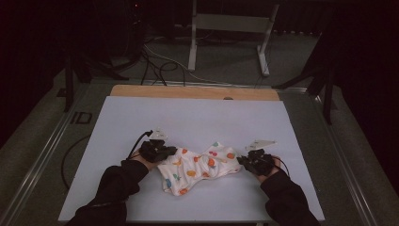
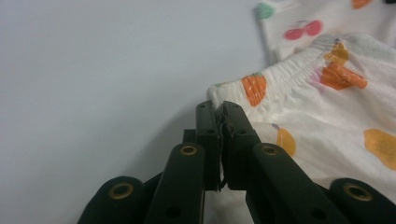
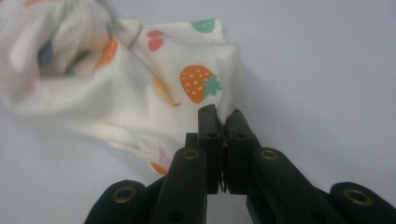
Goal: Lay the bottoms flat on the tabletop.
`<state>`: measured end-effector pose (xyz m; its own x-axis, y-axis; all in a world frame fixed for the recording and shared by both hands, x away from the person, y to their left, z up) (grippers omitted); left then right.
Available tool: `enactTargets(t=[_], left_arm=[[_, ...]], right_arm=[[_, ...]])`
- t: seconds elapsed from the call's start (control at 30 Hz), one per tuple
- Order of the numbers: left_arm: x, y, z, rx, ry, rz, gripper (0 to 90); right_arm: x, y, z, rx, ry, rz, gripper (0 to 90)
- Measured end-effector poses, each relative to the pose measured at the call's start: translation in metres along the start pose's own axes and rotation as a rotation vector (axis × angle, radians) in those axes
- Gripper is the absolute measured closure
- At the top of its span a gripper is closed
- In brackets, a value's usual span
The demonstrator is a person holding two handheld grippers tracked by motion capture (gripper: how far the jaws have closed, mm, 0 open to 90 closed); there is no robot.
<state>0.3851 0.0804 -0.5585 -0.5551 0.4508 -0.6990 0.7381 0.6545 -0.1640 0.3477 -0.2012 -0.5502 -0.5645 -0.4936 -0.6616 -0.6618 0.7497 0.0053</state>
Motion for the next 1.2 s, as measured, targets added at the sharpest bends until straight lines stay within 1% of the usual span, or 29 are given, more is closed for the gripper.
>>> enactTargets(t=[0.03,0.07,0.1,0.17,0.23,0.27,0.3,0.33,0.37,0.4,0.43,0.47,0.53,0.6,0.63,0.67,0.73,0.8,0.87,0.9,0.93,0.97,1.0,1.03,1.07,1.1,1.13,1.2], left_arm=[[0.000,0.000,0.000,0.000,0.000,0.000,87.5],[0.000,0.003,-0.003,-0.009,-0.004,-0.006,87.5],[0.000,0.004,-0.004,-0.011,-0.006,-0.005,87.5],[0.000,0.005,-0.006,-0.017,-0.009,-0.007,87.5],[0.001,0.010,-0.009,-0.036,-0.016,-0.013,87.5],[0.001,0.011,-0.010,-0.037,-0.017,-0.017,87.5],[0.001,0.011,-0.010,-0.037,-0.017,-0.017,87.5],[0.001,0.012,-0.012,-0.045,-0.020,-0.014,87.5],[0.001,0.012,-0.012,-0.045,-0.020,-0.014,87.5],[0.001,0.013,-0.013,-0.044,-0.024,-0.021,87.5],[0.001,0.013,-0.013,-0.044,-0.024,-0.021,87.5],[0.001,0.013,-0.013,-0.044,-0.024,-0.021,87.5],[0.006,0.012,-0.017,-0.034,-0.017,-0.022,87.5],[0.011,0.010,-0.019,-0.020,-0.008,-0.025,87.4],[0.011,0.010,-0.019,-0.020,-0.008,-0.025,87.4],[0.017,0.005,-0.021,0.002,0.003,-0.026,87.4],[0.025,0.001,-0.023,0.020,0.020,-0.027,87.3],[0.031,-0.002,-0.024,0.037,0.028,-0.035,87.2],[0.031,-0.002,-0.024,0.037,0.028,-0.035,87.2],[0.035,-0.004,-0.025,0.049,0.033,-0.035,87.2],[0.036,-0.004,-0.026,0.055,0.030,-0.041,86.5],[0.036,-0.004,-0.026,0.055,0.030,-0.041,86.5],[0.035,-0.003,-0.027,0.057,0.021,-0.046,86.5],[0.035,-0.003,-0.027,0.057,0.021,-0.046,86.5],[0.035,-0.003,-0.027,0.057,0.021,-0.046,86.5],[0.032,-0.004,-0.028,0.059,0.010,-0.043,86.5],[0.031,-0.004,-0.028,0.058,0.006,-0.042,86.5],[0.028,-0.005,-0.028,0.057,-0.005,-0.040,86.6]], right_arm=[[0.000,0.000,0.000,0.000,0.000,0.000,87.8],[0.008,-0.001,-0.008,0.005,-0.007,0.017,87.8],[0.010,-0.002,-0.011,0.002,-0.003,0.022,87.8],[0.016,-0.002,-0.018,0.010,-0.007,0.030,87.8],[0.022,-0.002,-0.024,0.007,-0.005,0.037,87.8],[0.024,-0.002,-0.027,0.012,-0.010,0.040,87.8],[0.024,-0.002,-0.027,0.012,-0.010,0.040,87.8],[0.031,-0.001,-0.032,0.011,-0.001,0.049,87.7],[0.033,-0.001,-0.034,0.012,-0.002,0.052,87.7],[0.036,-0.001,-0.035,0.013,0.000,0.064,87.7],[0.036,-0.001,-0.035,0.013,0.000,0.064,87.7],[0.039,0.000,-0.037,0.003,0.000,0.078,87.7],[0.047,0.006,-0.043,-0.026,0.005,0.096,87.4],[0.051,0.013,-0.047,-0.048,0.015,0.101,87.2],[0.051,0.013,-0.047,-0.048,0.015,0.101,87.2],[0.055,0.020,-0.050,-0.068,0.025,0.080,87.2],[0.059,0.025,-0.052,-0.078,0.039,0.070,87.1],[0.063,0.029,-0.051,-0.090,0.049,0.067,86.9],[0.064,0.030,-0.051,-0.096,0.054,0.065,86.9],[0.064,0.030,-0.051,-0.096,0.054,0.065,85.2],[0.052,0.030,-0.053,-0.108,0.008,0.061,65.9],[0.052,0.030,-0.053,-0.108,0.008,0.061,65.9],[0.033,0.027,-0.056,-0.110,-0.061,0.057,59.5],[0.033,0.027,-0.056,-0.110,-0.061,0.057,59.5],[0.022,0.026,-0.056,-0.112,-0.094,0.057,59.5],[0.000,0.026,-0.055,-0.128,-0.147,0.049,55.2],[-0.008,0.025,-0.052,-0.131,-0.163,0.038,55.0],[-0.028,0.027,-0.039,-0.152,-0.176,0.016,53.9]])
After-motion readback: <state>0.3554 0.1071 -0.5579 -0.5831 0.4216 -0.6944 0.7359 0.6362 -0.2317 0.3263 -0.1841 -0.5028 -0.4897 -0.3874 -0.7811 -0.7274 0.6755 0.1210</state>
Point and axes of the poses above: each handheld gripper's, and its own axes: z roughly forward along the jaws, x roughly out of its underside, y roughly to its left, the point moved 9 cm from there along z, roughly forward along the jaws, and after that the axes turned 2 degrees about -z, right-handed, at the moved point
